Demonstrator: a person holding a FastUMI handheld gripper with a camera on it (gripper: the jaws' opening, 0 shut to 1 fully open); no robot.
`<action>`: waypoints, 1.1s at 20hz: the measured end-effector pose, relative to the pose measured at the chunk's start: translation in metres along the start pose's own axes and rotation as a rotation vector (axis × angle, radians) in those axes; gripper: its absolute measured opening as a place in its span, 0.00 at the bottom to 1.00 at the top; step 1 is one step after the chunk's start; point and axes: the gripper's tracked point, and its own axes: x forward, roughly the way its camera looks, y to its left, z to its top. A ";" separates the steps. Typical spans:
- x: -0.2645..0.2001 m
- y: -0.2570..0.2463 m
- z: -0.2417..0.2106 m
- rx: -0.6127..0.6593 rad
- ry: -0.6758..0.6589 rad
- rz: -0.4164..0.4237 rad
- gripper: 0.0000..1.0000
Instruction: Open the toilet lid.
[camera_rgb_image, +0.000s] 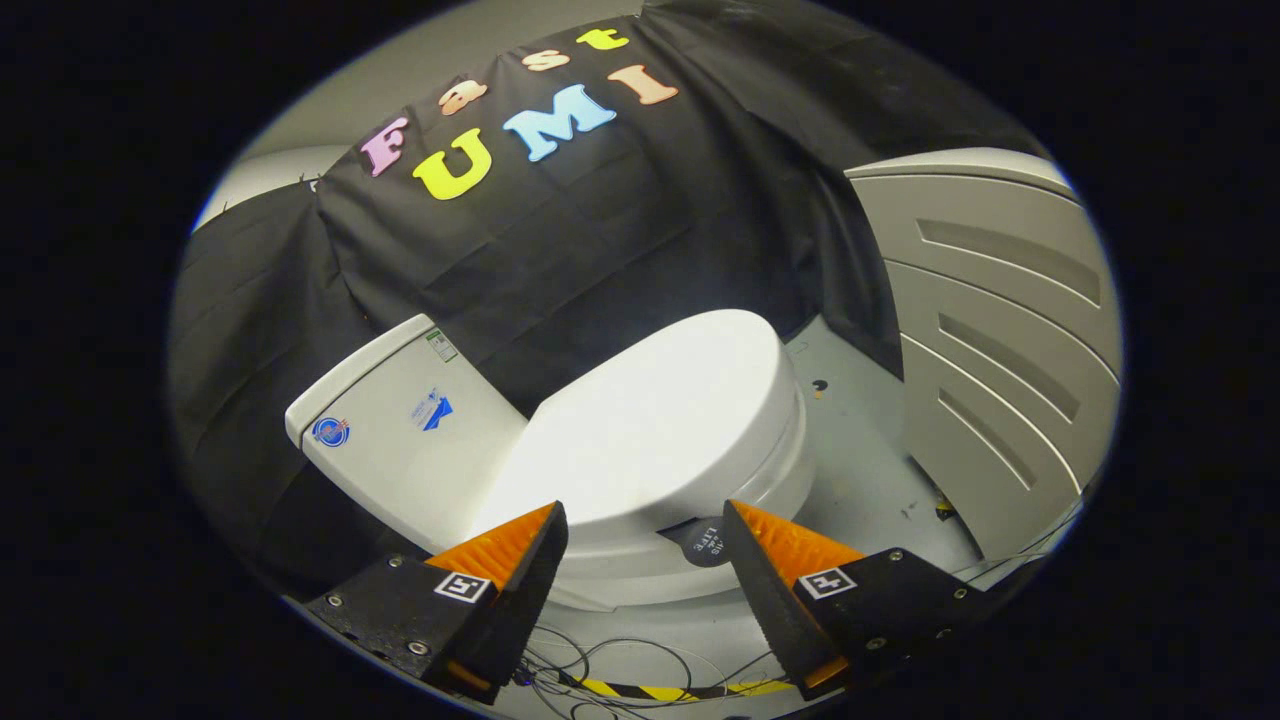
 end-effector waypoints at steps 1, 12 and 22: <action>0.003 -0.006 -0.001 0.018 0.010 -0.009 0.96; 0.028 -0.043 -0.031 0.305 0.175 -0.022 0.94; 0.039 -0.036 -0.044 0.602 0.243 0.091 0.57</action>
